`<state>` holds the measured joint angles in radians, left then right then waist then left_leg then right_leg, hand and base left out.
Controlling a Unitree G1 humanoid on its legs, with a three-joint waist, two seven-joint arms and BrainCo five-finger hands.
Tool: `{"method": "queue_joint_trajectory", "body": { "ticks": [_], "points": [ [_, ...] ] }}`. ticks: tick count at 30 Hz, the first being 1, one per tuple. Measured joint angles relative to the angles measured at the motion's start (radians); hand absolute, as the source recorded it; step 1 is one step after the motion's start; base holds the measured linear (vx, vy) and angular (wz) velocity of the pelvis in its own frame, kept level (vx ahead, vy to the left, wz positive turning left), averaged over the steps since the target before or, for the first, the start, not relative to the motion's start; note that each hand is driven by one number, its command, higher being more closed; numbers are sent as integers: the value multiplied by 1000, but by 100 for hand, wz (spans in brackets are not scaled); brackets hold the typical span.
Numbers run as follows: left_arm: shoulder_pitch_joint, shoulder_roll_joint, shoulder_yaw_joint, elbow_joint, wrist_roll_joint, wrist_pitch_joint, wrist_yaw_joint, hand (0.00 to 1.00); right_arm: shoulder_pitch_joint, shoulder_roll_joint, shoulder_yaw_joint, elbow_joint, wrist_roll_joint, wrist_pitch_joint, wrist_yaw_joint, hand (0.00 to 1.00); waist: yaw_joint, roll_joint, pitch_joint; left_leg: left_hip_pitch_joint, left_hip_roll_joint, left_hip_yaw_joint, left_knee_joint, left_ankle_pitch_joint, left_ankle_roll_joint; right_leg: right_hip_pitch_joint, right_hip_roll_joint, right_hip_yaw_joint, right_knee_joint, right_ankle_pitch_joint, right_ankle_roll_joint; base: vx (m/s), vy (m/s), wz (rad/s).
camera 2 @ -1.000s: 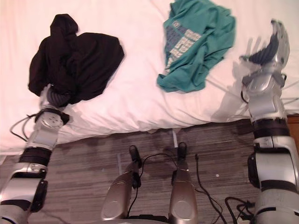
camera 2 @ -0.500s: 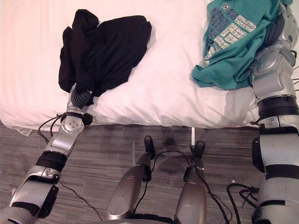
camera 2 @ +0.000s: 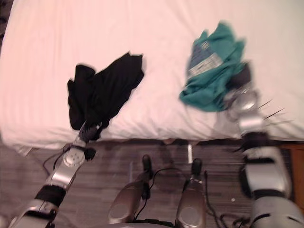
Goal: Tidy the bed and pick cloth on bed and put in laundry
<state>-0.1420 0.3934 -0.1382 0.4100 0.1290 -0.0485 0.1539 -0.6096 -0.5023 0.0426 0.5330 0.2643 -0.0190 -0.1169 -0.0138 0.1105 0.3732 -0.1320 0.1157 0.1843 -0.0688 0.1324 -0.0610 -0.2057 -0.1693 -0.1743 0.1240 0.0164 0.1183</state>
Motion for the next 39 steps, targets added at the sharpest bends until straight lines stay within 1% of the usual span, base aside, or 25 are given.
{"method": "queue_joint_trajectory", "body": {
  "ticks": [1, 2, 5, 6, 8, 10, 11, 14, 16, 18, 19, 22, 24, 27, 28, 29, 31, 32, 33, 34, 35, 36, 37, 38, 39],
  "points": [
    [14, -10, 1, 10, 0, 6, 0, 100, 48, 33, -4, -34, 45, -9, 23, 100, -3, -9, -12, 13, 5, 10, -5, -2, -3, 11, 6, 6, -8, 2, -3, 82, -46, -41],
    [31, -37, 6, 37, 2, 16, 1, 100, 152, 108, -22, -99, 145, -26, 75, 100, -6, -32, -40, 41, 12, 24, -16, -7, -9, 30, 17, 17, -20, 2, -4, 59, -30, -27],
    [60, -92, 25, 106, 23, 22, 9, 100, 347, 219, -51, -202, 311, -69, 198, 100, -28, -60, -99, 83, 13, 38, -24, -14, -17, 75, 20, 23, -43, 5, -3, 33, 0, -14],
    [65, -99, 24, 118, 25, 22, 12, 100, 379, 237, -52, -216, 332, -76, 221, 100, -28, -65, -110, 91, 13, 42, -24, -16, -18, 81, 21, 27, -47, 6, -3, 18, 21, -19],
    [87, -130, 21, 179, 43, 16, 29, 100, 495, 306, -50, -262, 398, -91, 322, 100, -31, -83, -163, 121, 14, 65, -24, -29, -21, 108, 26, 48, -71, 14, 2, -4, 22, -27],
    [102, -152, 17, 216, 43, 8, 42, 100, 549, 326, -36, -277, 405, -92, 368, 100, -36, -91, -189, 136, 13, 70, -24, -34, -21, 124, 27, 56, -84, 16, 3, -19, 16, -15],
    [108, -164, 10, 253, 42, -6, 57, 100, 591, 343, -23, -283, 406, -92, 413, 100, -48, -98, -206, 147, 12, 69, -24, -36, -20, 140, 27, 58, -94, 15, 5, -27, 12, -5],
    [120, -173, -12, 294, 26, -25, 85, 100, 670, 365, 8, -294, 413, -90, 469, 100, -65, -106, -229, 146, 10, 48, -24, -39, -23, 148, 26, 54, -89, 9, 12, -31, 5, 21],
    [123, -188, -23, 309, -21, -51, 88, 100, 763, 378, 15, -330, 403, -88, 495, 100, -91, -101, -236, 127, 4, -10, -24, -41, -19, 152, 39, 96, -37, -58, 30, -14, -20, 74],
    [142, -225, -29, 306, -85, -98, 71, 100, 867, 383, 34, -338, 362, -84, 504, 100, -111, -103, -245, 132, -27, -114, -24, -27, -4, 167, 50, 149, 52, -152, 20, 91, -27, 127],
    [147, -231, -30, 305, -103, -109, 62, 100, 886, 384, 39, -338, 347, -84, 505, 100, -110, -103, -248, 134, -33, -133, -24, -21, -3, 175, 47, 145, 65, -165, 15, 127, -17, 122],
    [259, -238, -28, 208, -256, -143, 38, 100, 913, 390, 75, -307, 330, -85, 535, 100, -97, -102, -266, 141, -57, -190, -25, -18, -5, 208, 26, 106, 92, -202, 7, 100, -22, 68],
    [347, -250, -13, 130, -379, -169, 42, 100, 900, 394, 98, -262, 288, -104, 544, 100, -49, -94, -285, 119, -65, -238, -25, -15, -7, 215, 23, 67, 93, -219, 8, 62, -52, 48],
    [395, -269, 4, 99, -463, -187, 42, 100, 874, 403, 112, -193, 250, -129, 534, 100, -23, -90, -300, 86, -80, -305, -33, 8, 4, 245, 10, -43, 85, -234, -1, 50, -70, 115],
    [408, -282, 21, 89, -474, -193, 40, 100, 871, 403, 112, -184, 233, -132, 531, 100, -16, -94, -305, 67, -85, -283, -33, -6, 50, 267, -1, -104, 84, -241, 2, 26, -40, 184],
    [415, -291, 32, 88, -481, -197, 25, 100, 878, 411, 111, -186, 231, -143, 515, 100, -19, -118, -311, 56, -90, -151, -33, -36, 158, 311, -38, -216, 81, -240, 13, 52, -20, 213],
    [420, -303, 27, 78, -481, -197, 3, 100, 876, 407, 109, -186, 231, -161, 482, 100, -18, -132, -324, 27, -91, -12, -25, -63, 229, 358, -64, -352, 80, -239, 13, 151, 43, 257],
    [419, -308, 24, 64, -480, -197, -11, 100, 875, 407, 99, -189, 231, -168, 457, 100, -14, -139, -330, 9, -84, 89, 8, -37, 280, 388, -73, -423, 90, -238, 14, 281, 96, 370],
    [407, -323, 12, 61, -482, -192, -21, 100, 877, 402, 66, -193, 230, -169, 421, 100, -5, -118, -331, -29, -89, 219, 89, 73, 303, 423, -92, -507, 194, -238, 11, 236, 92, 330],
    [398, -344, 10, 61, -482, -190, -20, 100, 874, 389, 54, -193, 229, -170, 411, 100, -10, -94, -324, -30, -84, 254, 88, 89, 320, 411, -101, -517, 273, -257, 1, 206, 130, 344],
    [385, -367, 13, 55, -483, -192, -20, 100, 860, 370, 43, -189, 223, -172, 397, 100, -20, -61, -313, -30, -83, 281, 77, 93, 326, 395, -54, -503, 262, -326, 15, 56, 173, 293],
    [365, -358, 38, 59, -484, -199, -18, 100, 810, 367, 41, -184, 217, -177, 376, 100, -11, -72, -292, -27, -116, 292, 69, 65, 312, 372, -31, -508, 92, -244, 14, 29, 146, 276],
    [357, -353, 38, 77, -485, -196, -18, 100, 807, 366, 39, -177, 217, -184, 372, 100, -14, -76, -289, -21, -113, 297, 78, 30, 278, 393, -35, -538, 118, -265, 27, 55, 138, 198],
    [365, -346, 39, 98, -491, -194, -17, 100, 787, 376, 45, -153, 216, -195, 354, 100, 19, -87, -294, 13, -122, 327, 77, -36, 221, 415, -56, -563, 160, -292, 31, 17, 65, 87],
    [392, -339, 29, 109, -493, -185, -18, 100, 763, 382, 55, -154, 215, -201, 333, 100, 43, -114, -300, 37, -164, 347, 53, -90, 165, 422, -91, -567, 208, -348, 28, 17, 65, 69]
  ]
}}
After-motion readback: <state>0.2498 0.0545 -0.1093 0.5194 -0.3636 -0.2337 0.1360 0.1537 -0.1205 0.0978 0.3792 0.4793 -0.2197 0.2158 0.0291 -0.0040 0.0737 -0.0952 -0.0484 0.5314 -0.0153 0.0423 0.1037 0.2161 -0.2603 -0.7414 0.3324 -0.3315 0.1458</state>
